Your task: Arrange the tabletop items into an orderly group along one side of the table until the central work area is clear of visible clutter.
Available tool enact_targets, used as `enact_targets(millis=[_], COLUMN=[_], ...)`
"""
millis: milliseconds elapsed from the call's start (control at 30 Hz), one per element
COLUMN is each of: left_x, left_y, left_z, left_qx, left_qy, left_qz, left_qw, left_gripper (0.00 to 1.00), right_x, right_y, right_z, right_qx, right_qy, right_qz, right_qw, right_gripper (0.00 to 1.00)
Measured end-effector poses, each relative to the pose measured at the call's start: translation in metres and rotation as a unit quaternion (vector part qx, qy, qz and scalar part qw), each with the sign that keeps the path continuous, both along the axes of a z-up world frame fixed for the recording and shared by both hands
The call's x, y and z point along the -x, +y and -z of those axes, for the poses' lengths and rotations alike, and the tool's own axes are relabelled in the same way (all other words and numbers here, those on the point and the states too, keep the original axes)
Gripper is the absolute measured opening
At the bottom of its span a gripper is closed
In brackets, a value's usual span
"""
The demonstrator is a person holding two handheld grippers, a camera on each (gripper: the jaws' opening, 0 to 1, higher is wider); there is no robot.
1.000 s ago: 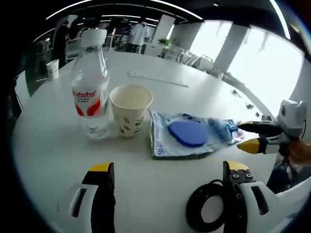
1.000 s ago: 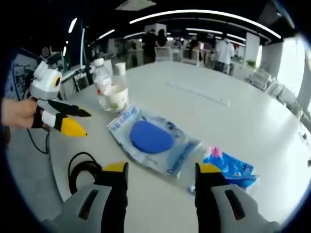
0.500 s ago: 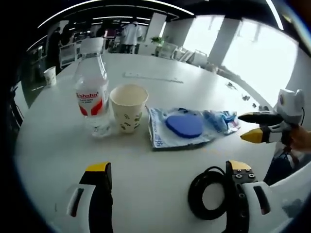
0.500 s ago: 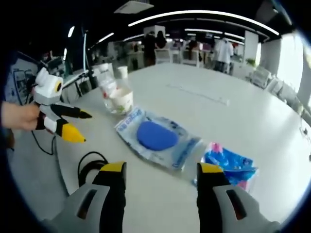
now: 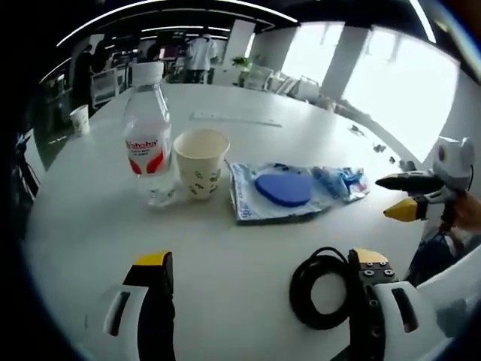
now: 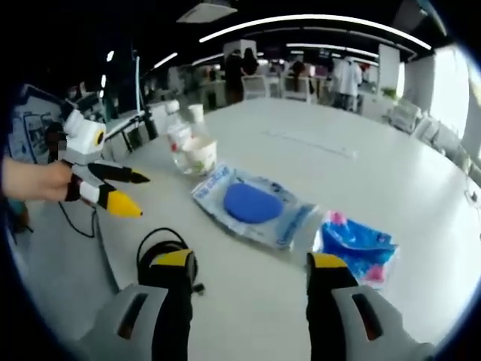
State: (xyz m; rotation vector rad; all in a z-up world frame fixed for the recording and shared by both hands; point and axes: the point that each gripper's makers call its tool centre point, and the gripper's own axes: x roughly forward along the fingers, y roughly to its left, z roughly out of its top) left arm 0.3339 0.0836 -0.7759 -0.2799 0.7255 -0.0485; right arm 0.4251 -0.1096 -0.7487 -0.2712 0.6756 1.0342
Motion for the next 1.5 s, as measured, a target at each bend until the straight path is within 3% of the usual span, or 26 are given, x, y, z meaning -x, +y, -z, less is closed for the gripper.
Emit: enact_targets(millis=[367, 667, 833, 900, 1067, 1333, 1500], left_x=[0.015, 0.017, 0.018, 0.015, 0.017, 0.022, 0.025], left_y=[0.012, 0.014, -0.001, -0.014, -0.031, -0.046, -0.055], left_z=[0.005, 0.006, 0.009, 0.006, 0.015, 0.026, 0.031], left_qx=[0.003, 0.009, 0.016, 0.031, 0.047, 0.052, 0.073], left_qy=[0.004, 0.003, 0.004, -0.012, -0.002, 0.020, 0.024], left_qz=[-0.013, -0.018, -0.004, 0.008, 0.020, 0.032, 0.029], left_qw=[0.9999, 0.9998, 0.9999, 0.9994, 0.9987, 0.9979, 0.9966], left_gripper=[0.93, 0.92, 0.91, 0.89, 0.78, 0.70, 0.64], right_x=[0.010, 0.013, 0.016, 0.021, 0.037, 0.056, 0.065], right_y=[-0.013, -0.017, -0.011, -0.007, 0.004, 0.019, 0.024], right_z=[0.004, 0.012, 0.012, 0.015, 0.023, 0.036, 0.042], right_qx=[0.001, 0.012, 0.010, 0.010, 0.007, 0.007, 0.008], right_qy=[0.015, 0.022, 0.020, 0.021, 0.041, 0.068, 0.083], right_qz=[0.001, 0.002, -0.005, -0.011, -0.030, -0.049, -0.059], right_qw=[0.9999, 0.9997, 0.9997, 0.9997, 0.9987, 0.9965, 0.9948], right_gripper=[0.62, 0.61, 0.60, 0.58, 0.58, 0.55, 0.45])
